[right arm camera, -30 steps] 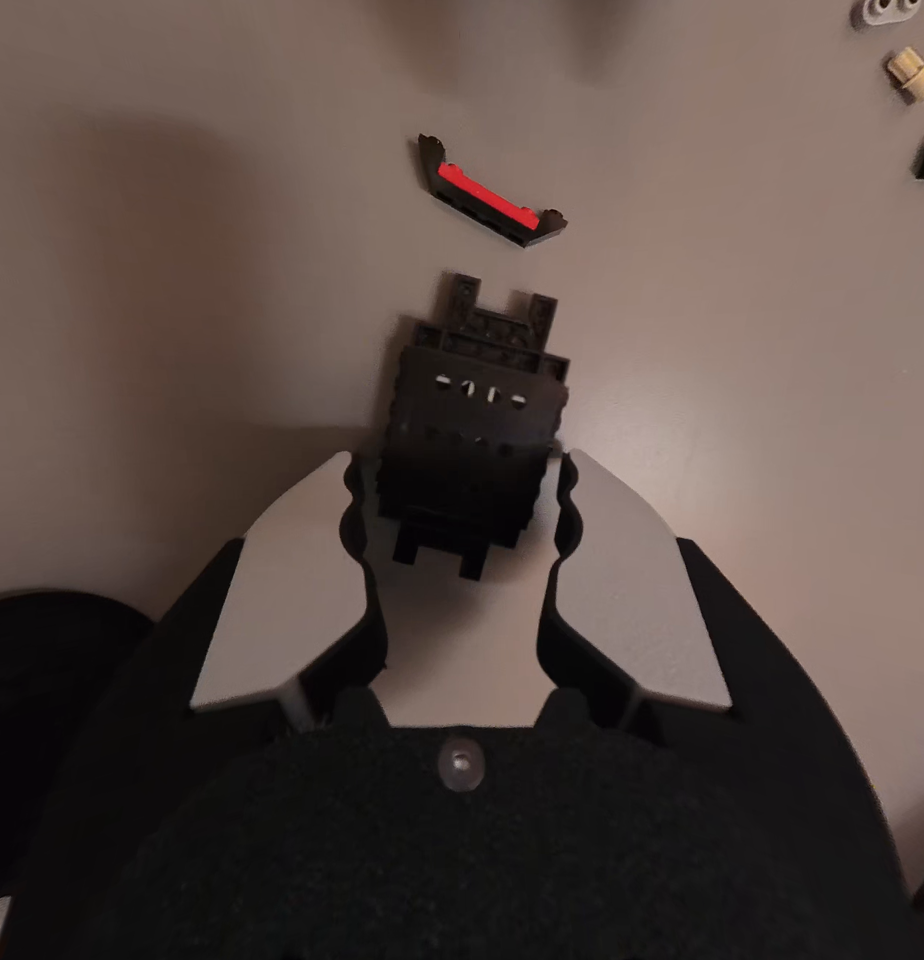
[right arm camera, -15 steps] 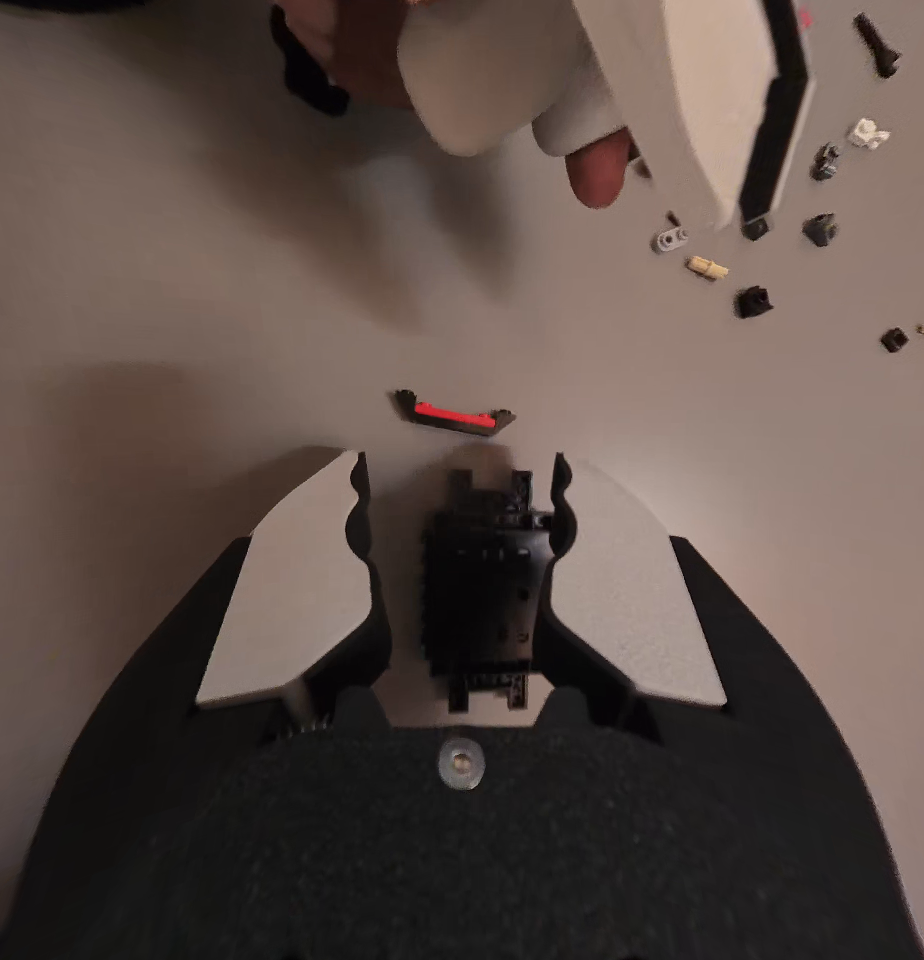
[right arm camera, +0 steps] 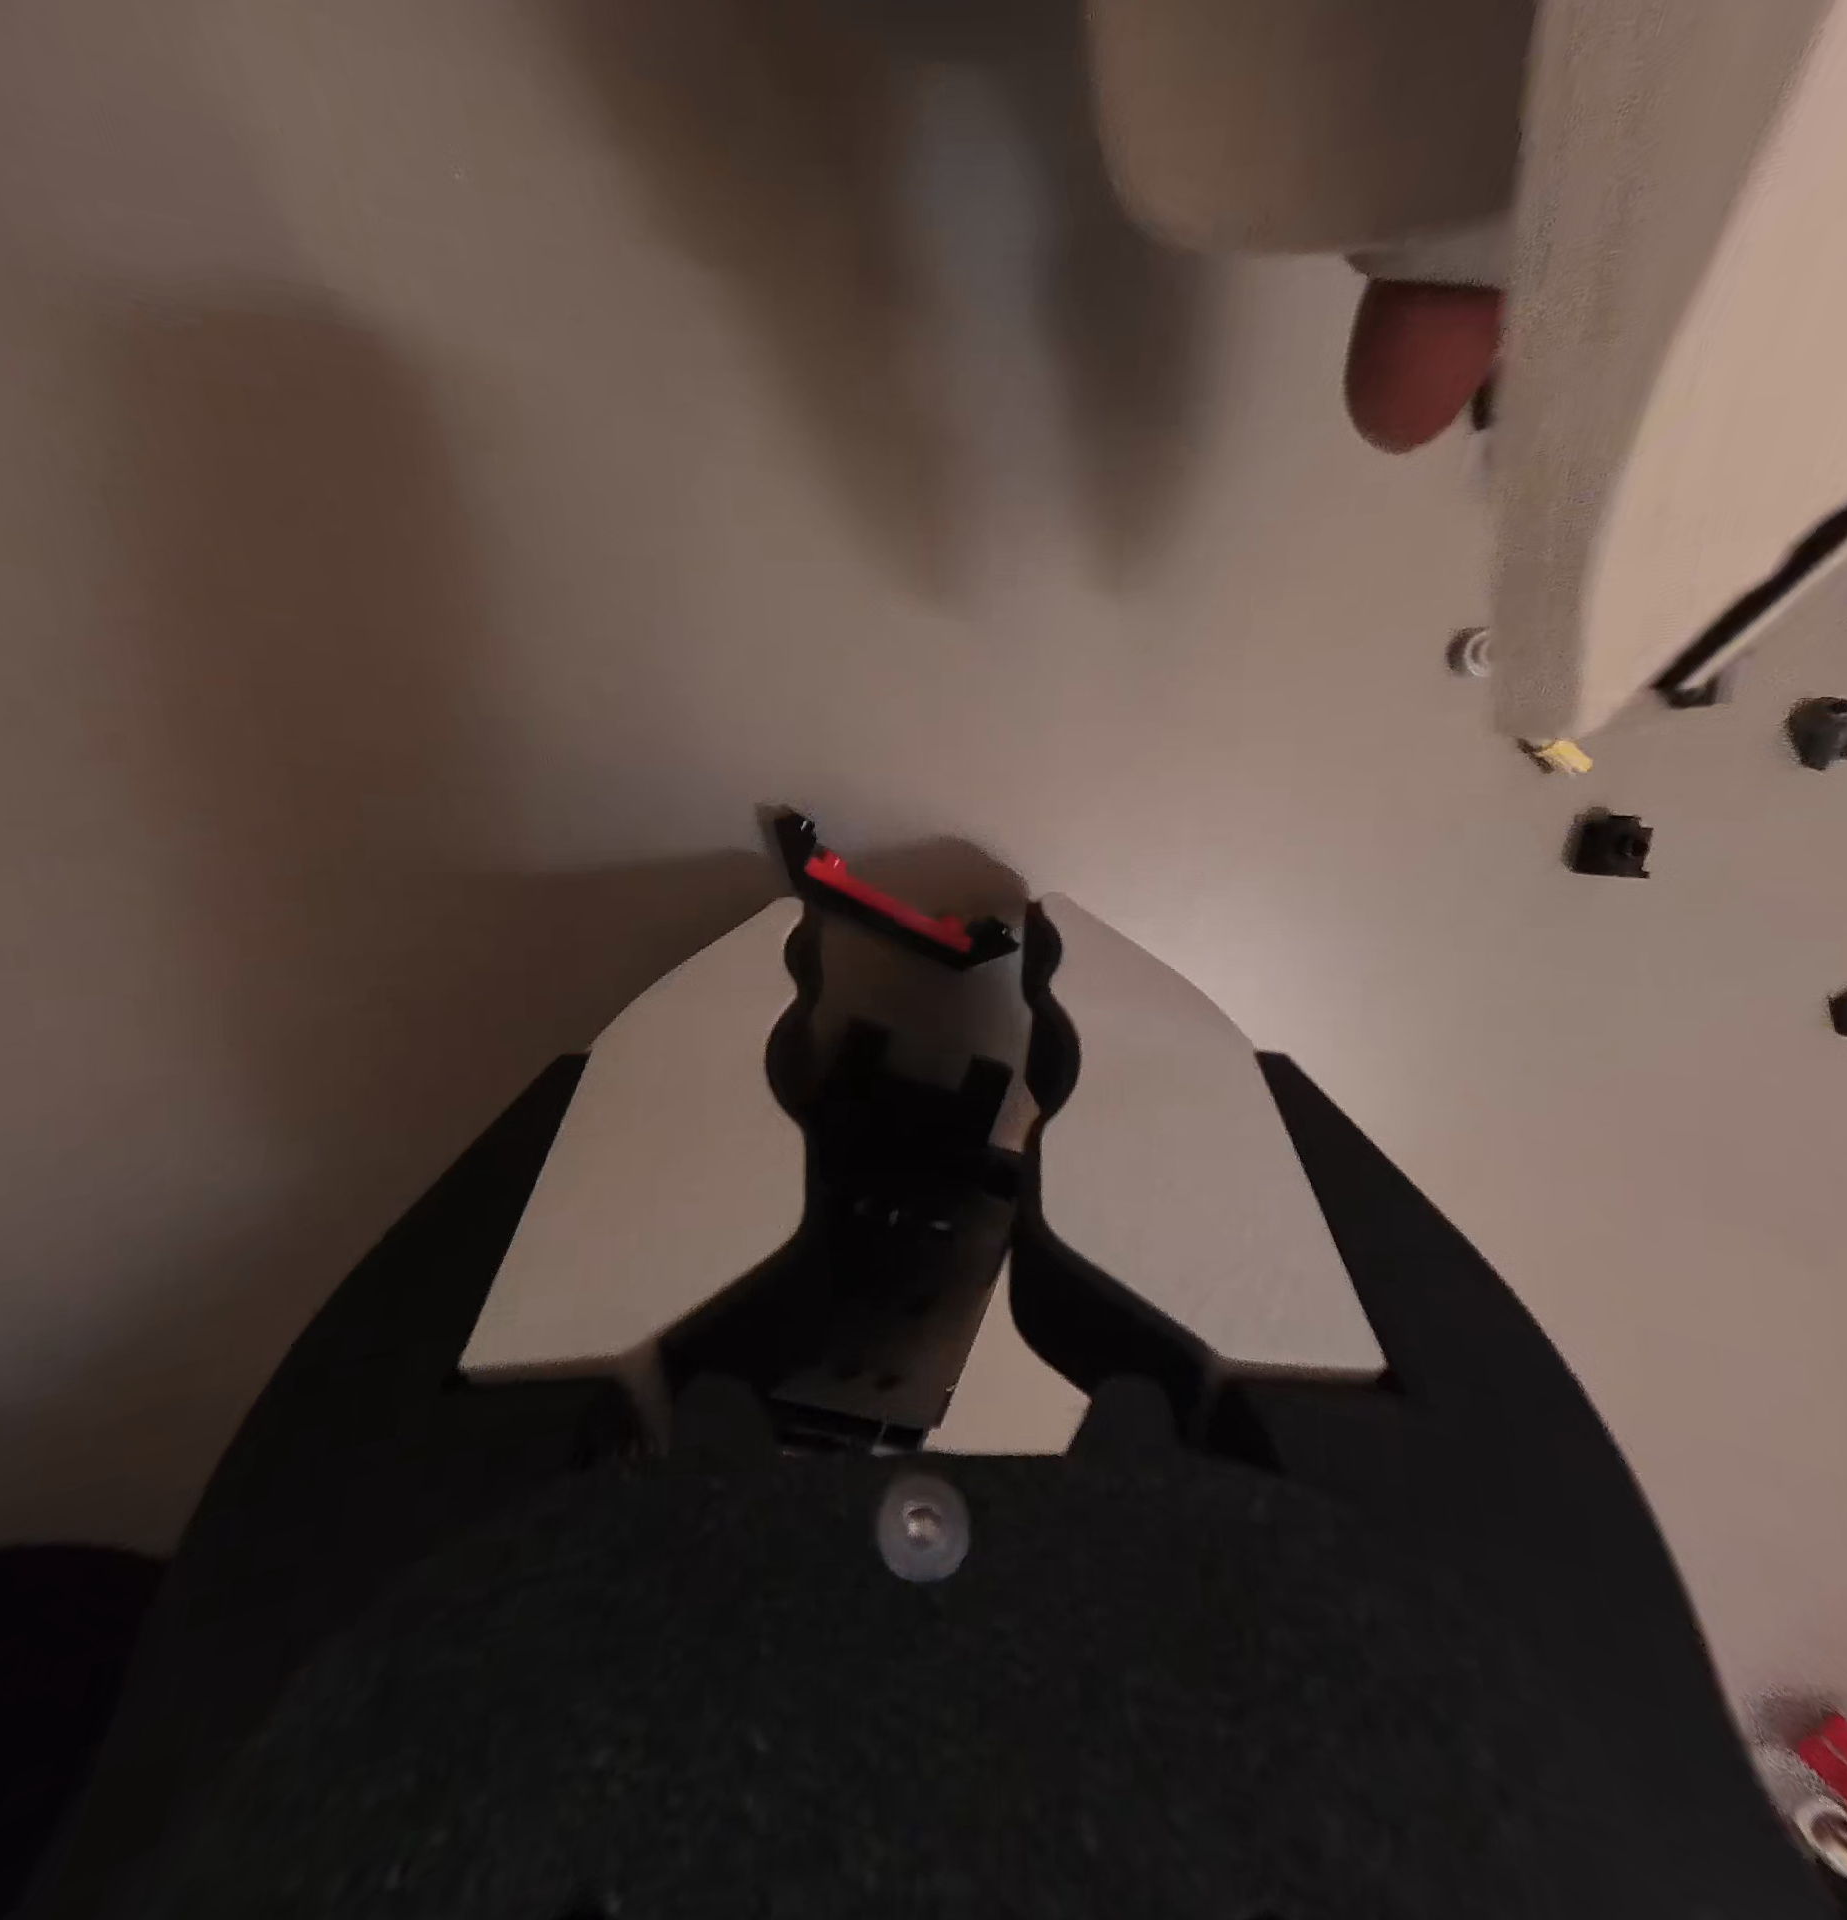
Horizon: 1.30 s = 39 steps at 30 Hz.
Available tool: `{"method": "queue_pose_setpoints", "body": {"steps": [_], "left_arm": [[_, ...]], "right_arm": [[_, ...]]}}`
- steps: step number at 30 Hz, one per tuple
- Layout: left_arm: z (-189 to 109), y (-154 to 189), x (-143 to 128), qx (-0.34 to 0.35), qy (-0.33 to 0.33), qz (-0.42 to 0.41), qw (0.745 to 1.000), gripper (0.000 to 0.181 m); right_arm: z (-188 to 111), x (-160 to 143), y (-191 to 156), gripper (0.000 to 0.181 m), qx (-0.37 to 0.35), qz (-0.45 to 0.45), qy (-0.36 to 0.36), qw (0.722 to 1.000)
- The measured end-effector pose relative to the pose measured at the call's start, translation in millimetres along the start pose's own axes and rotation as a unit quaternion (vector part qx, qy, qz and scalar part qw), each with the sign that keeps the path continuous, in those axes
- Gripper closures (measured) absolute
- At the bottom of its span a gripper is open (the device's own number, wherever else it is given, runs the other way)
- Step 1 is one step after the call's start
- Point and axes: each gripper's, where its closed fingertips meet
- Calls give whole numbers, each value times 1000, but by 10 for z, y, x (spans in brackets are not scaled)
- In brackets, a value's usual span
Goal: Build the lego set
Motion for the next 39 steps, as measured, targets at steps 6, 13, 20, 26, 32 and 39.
{"method": "queue_pose_setpoints", "body": {"steps": [6,13,20,26,32,39], "left_arm": [[37,96,-264,-22,-88,55,994,170],[122,452,-613,-120,-171,77,975,160],[192,818,-743,-223,-194,-30,955,166],[168,934,-611,-270,-154,-106,945,169],[120,841,-262,-295,-57,-202,932,170],[188,929,-253,-331,-52,-290,896,171]], "right_arm": [[-3,-18,-8,169,30,-3,16,999],[-310,14,-193,169,100,-13,34,994],[-599,66,-295,170,137,-90,-42,986],[-735,165,-223,169,119,-82,-5,989],[-1066,240,109,159,18,34,171,984],[-959,97,32,158,-63,-19,185,980]]}}
Point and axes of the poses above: each gripper's, where its closed fingertips meet, z out along the fingers, x out of its top, y = z × x across the jaws, and after that the axes turned 1 degree about -y, right-handed
